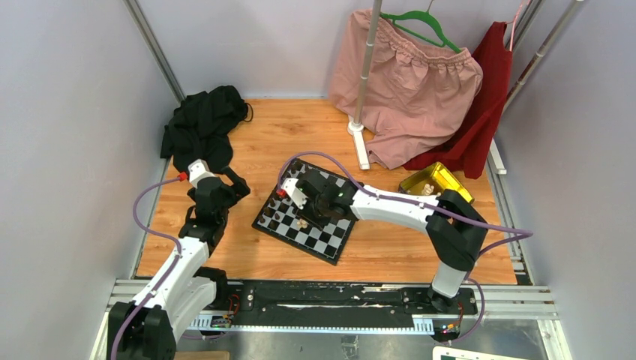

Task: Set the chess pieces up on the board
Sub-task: Pick up the chess piece from the chessboard, then place the chess piece on the chessboard, then pick up the chess piece from the chessboard, then place the chess piece on the chessboard.

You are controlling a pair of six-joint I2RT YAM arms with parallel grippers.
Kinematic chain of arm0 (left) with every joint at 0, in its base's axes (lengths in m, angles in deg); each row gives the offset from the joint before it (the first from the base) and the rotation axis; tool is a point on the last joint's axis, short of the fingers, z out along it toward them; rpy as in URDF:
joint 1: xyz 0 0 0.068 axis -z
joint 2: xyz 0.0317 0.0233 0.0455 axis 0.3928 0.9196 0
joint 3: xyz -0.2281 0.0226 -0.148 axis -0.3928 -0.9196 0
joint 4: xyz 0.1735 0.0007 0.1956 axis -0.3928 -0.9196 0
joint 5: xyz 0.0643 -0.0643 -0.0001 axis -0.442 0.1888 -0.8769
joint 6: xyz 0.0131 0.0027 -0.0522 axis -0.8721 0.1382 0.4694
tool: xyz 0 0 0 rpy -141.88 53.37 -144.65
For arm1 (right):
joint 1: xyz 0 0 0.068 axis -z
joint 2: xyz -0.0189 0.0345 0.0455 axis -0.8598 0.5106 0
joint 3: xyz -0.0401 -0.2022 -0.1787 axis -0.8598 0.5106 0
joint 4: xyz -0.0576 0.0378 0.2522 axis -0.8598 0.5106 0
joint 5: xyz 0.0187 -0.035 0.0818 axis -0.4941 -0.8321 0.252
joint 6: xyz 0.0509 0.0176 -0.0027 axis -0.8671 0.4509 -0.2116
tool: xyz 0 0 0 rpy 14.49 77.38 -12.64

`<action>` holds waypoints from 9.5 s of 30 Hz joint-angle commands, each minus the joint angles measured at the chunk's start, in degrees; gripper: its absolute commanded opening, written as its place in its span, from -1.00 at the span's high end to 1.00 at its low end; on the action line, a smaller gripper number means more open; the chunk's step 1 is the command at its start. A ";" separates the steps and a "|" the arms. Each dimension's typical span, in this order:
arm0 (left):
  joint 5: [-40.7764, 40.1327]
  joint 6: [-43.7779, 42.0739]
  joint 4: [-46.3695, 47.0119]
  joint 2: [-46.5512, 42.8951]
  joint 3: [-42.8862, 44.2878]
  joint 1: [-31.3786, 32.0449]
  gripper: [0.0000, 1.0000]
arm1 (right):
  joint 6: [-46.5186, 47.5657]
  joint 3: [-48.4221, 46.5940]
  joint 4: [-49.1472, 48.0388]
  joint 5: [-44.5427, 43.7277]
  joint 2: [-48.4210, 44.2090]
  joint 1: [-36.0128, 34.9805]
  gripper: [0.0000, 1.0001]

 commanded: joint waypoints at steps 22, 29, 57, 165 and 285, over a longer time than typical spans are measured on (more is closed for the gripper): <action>-0.74 -0.97 1.13 -0.80 -0.51 -0.39 -1.00 | 0.59 -6.48 -1.96 5.44 6.52 -1.21 0.30; -0.78 -1.07 1.34 -0.64 -0.69 -0.39 -1.00 | 0.32 -6.49 -2.10 5.37 7.30 -1.22 0.37; -0.96 -0.97 0.72 -1.45 -0.81 -0.39 -1.00 | -0.77 -1.48 -1.51 -0.21 -1.56 -0.58 1.00; -0.74 -0.44 0.11 -1.76 -1.04 -0.39 -1.00 | -8.37 -11.63 4.38 -1.65 6.84 -0.07 0.31; -0.85 -1.18 1.34 -0.38 -1.74 -0.39 -1.00 | -16.99 -1.68 1.14 -10.58 4.45 19.25 0.54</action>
